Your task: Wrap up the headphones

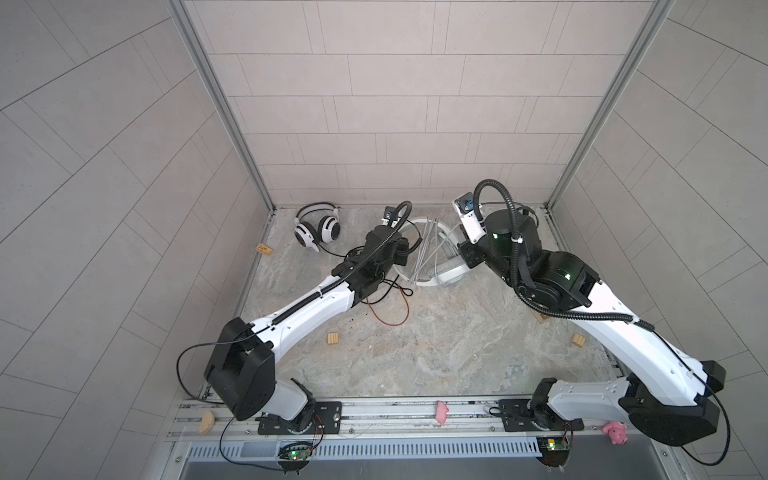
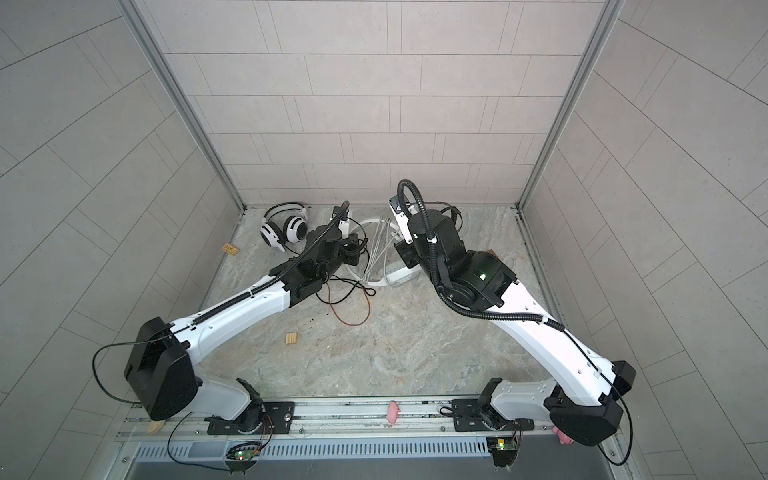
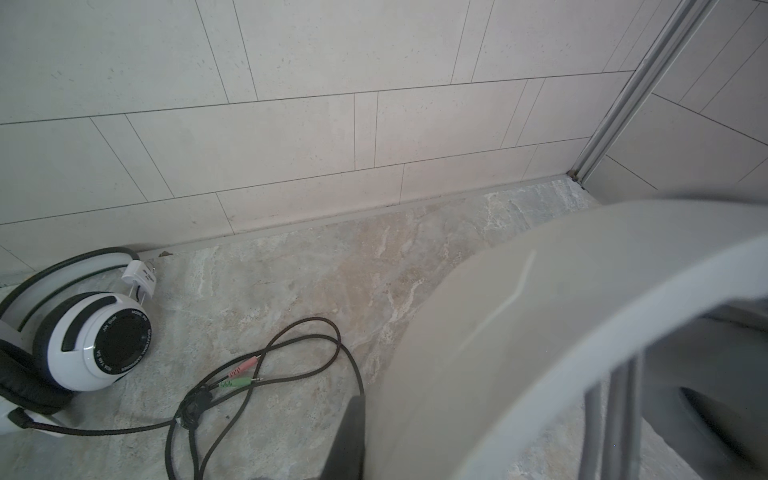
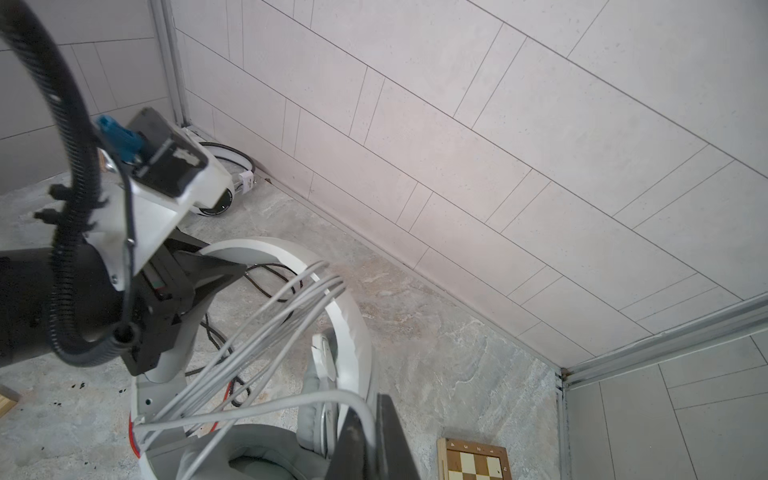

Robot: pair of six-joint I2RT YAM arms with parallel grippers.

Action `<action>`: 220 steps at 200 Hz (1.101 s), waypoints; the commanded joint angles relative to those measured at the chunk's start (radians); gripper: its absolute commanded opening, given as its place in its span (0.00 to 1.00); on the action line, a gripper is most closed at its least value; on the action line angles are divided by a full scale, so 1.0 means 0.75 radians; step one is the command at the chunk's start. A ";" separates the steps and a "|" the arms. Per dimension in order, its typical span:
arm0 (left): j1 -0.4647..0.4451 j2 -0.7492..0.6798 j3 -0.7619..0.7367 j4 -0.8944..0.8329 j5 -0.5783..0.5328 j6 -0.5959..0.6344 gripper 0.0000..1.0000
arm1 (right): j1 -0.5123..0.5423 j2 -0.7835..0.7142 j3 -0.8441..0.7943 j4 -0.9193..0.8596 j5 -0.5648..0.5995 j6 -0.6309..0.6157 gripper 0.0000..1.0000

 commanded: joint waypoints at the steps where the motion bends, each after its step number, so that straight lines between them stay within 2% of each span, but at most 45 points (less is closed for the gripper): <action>1: 0.011 -0.041 0.036 0.043 0.007 0.030 0.00 | -0.059 -0.034 0.072 0.029 -0.015 -0.003 0.07; 20: 0.010 -0.054 0.031 0.051 0.124 0.057 0.00 | -0.113 0.001 0.108 0.023 -0.043 0.003 0.07; 33: 0.010 -0.059 0.033 0.047 0.280 0.106 0.00 | -0.166 0.049 0.137 0.021 -0.098 0.012 0.07; 67: 0.008 -0.048 0.067 -0.010 0.572 0.175 0.00 | -0.281 0.176 0.210 0.026 -0.256 0.035 0.07; 105: 0.010 -0.076 0.051 0.024 0.695 0.162 0.00 | -0.471 0.286 0.185 0.044 -0.569 0.094 0.10; 135: 0.015 -0.091 0.050 0.057 0.769 0.106 0.00 | -0.575 0.306 0.086 0.089 -0.717 0.138 0.13; 220: 0.104 -0.097 0.030 0.176 0.889 -0.051 0.00 | -0.645 0.239 -0.273 0.340 -1.022 0.279 0.19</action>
